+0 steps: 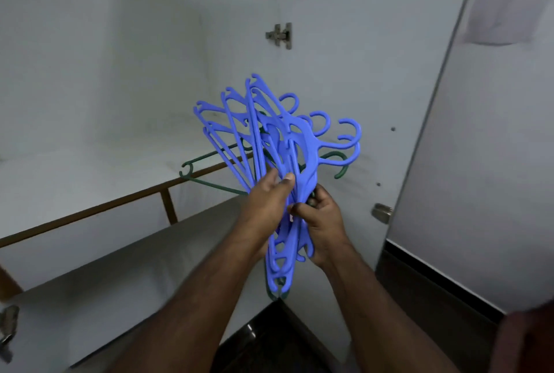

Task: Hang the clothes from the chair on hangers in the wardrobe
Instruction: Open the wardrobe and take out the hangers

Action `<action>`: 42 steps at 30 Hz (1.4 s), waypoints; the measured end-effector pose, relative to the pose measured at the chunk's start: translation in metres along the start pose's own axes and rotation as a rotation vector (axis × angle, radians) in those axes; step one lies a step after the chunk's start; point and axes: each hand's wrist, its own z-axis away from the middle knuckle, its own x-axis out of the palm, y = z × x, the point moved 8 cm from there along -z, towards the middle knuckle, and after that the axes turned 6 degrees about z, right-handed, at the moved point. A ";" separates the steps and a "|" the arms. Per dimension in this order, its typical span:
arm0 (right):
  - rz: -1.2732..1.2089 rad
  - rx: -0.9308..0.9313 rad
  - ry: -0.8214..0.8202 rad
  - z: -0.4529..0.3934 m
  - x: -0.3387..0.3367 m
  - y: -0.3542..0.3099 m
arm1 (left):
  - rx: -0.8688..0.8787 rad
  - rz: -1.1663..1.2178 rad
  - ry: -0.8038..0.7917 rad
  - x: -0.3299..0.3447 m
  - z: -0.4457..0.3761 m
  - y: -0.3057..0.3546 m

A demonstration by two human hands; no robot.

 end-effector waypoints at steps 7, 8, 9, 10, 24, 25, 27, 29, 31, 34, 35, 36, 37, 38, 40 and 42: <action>-0.057 0.019 0.084 0.068 -0.079 -0.023 | -0.101 0.376 0.328 -0.003 0.037 -0.061; -0.067 0.025 0.069 0.080 -0.085 -0.026 | -0.211 0.494 0.235 0.013 0.047 -0.075; -0.069 0.032 0.056 0.092 -0.092 -0.029 | -0.292 0.576 0.137 0.031 0.059 -0.084; -0.069 0.036 0.043 0.103 -0.100 -0.033 | -0.326 0.625 0.067 0.045 0.073 -0.087; -0.147 0.070 -0.010 0.260 -0.207 -0.089 | -0.456 0.867 -0.317 0.175 0.201 -0.096; -0.153 0.072 0.003 0.270 -0.214 -0.091 | -0.475 0.874 -0.349 0.184 0.208 -0.099; -0.161 0.061 0.046 0.291 -0.230 -0.096 | -0.520 0.880 -0.409 0.199 0.221 -0.106; -0.159 0.046 0.110 0.315 -0.244 -0.100 | -0.571 0.870 -0.455 0.213 0.232 -0.115; -0.166 0.049 0.168 0.339 -0.257 -0.101 | -0.611 0.864 -0.497 0.227 0.247 -0.122; -0.157 0.034 0.241 0.377 -0.278 -0.100 | -0.669 0.866 -0.557 0.251 0.277 -0.130; -0.152 0.025 0.269 0.392 -0.285 -0.099 | -0.697 0.865 -0.581 0.260 0.288 -0.135; -0.149 0.016 0.301 0.408 -0.294 -0.099 | -0.727 0.861 -0.606 0.270 0.300 -0.140; -0.148 0.007 0.331 0.424 -0.302 -0.099 | -0.751 0.853 -0.632 0.280 0.312 -0.146; -0.151 -0.001 0.360 0.442 -0.312 -0.099 | -0.782 0.838 -0.658 0.291 0.325 -0.152; -0.157 -0.016 0.431 0.479 -0.332 -0.101 | -0.836 0.806 -0.705 0.315 0.353 -0.161; -0.167 -0.031 0.493 0.517 -0.352 -0.105 | -0.899 0.785 -0.747 0.340 0.382 -0.170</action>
